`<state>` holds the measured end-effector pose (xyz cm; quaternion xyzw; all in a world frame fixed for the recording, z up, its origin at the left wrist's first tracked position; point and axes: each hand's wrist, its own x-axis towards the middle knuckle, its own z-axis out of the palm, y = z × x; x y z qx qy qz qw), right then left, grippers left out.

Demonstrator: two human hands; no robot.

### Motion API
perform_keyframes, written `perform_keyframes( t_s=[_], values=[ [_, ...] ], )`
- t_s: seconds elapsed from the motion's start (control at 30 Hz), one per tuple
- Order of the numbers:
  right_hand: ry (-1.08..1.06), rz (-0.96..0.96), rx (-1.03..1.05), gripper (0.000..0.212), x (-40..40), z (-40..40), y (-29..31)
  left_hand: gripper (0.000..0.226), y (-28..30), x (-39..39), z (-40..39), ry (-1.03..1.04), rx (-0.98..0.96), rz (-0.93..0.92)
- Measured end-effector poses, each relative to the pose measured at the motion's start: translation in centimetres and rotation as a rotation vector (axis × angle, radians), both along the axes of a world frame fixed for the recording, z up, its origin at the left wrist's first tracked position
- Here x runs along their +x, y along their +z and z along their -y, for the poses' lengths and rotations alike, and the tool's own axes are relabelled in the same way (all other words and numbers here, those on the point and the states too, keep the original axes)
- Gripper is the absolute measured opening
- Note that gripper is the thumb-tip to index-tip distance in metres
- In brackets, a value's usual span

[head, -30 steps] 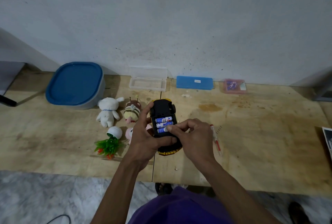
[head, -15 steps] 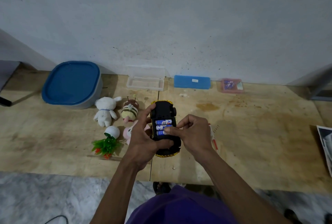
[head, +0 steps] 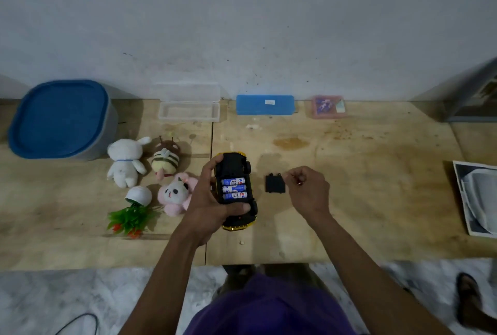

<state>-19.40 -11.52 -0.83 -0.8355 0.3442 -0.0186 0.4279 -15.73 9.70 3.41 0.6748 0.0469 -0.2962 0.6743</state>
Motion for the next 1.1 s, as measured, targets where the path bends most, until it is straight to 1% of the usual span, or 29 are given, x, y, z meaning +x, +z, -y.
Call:
perform_keyframes(
  t_s=[0.07, 0.17, 0.3, 0.37, 0.53, 0.73, 0.8, 0.87, 0.93, 1.0, 1.03, 1.1],
  values=[
    [0.133, -0.1, -0.073, 0.012, 0.6, 1.1, -2.4, 0.109, -0.5, 0.3, 0.8, -0.011, 0.005, -0.027],
    [0.293, -0.231, -0.123, 0.026, 1.6, 1.4, -4.8, 0.108, -1.0, 0.7, 1.6, -0.021, 0.005, -0.066],
    [0.475, -0.369, -0.407, 0.04, 3.4, 1.9, -6.3, 0.107, -1.4, 1.5, 2.3, 0.021, 0.046, -0.079],
    [0.511, -0.425, -0.439, 0.044, 3.8, 2.5, -6.8, 0.106, -1.5, 1.7, 2.5, 0.035, 0.059, -0.09],
    [0.56, -0.403, -0.47, 0.04, 4.1, 3.2, -7.6, 0.105, -1.3, 2.3, 3.1, 0.067, 0.059, -0.12],
    [0.541, -0.379, -0.46, 0.031, 4.5, 3.7, -7.8, 0.107, -1.3, 2.7, 4.1, 0.104, 0.048, -0.15],
    [0.503, -0.362, -0.43, 0.022, 4.4, 4.0, -7.7, 0.107, -1.2, 2.8, 4.2, 0.1, 0.042, -0.15],
    [0.463, -0.356, -0.344, 0.01, 4.4, 4.4, -7.7, 0.106, -1.0, 2.8, 4.2, 0.104, 0.03, -0.143],
    [0.407, -0.312, -0.148, 0.013, 4.4, 4.7, -7.6, 0.104, -0.7, 2.7, 4.1, 0.104, 0.02, -0.133],
    [0.34, -0.231, 0.078, 0.011, 4.5, 4.7, -6.8, 0.103, -0.4, 2.5, 3.9, 0.093, 0.02, -0.121],
    [0.301, -0.171, 0.146, 0.009, 4.7, 4.7, -6.1, 0.103, -0.2, 2.4, 3.8, 0.088, 0.023, -0.111],
    [0.215, -0.061, 0.206, 0.007, 5.1, 4.8, -4.1, 0.104, 0.3, 2.1, 3.4, 0.076, 0.026, -0.086]
  ],
)
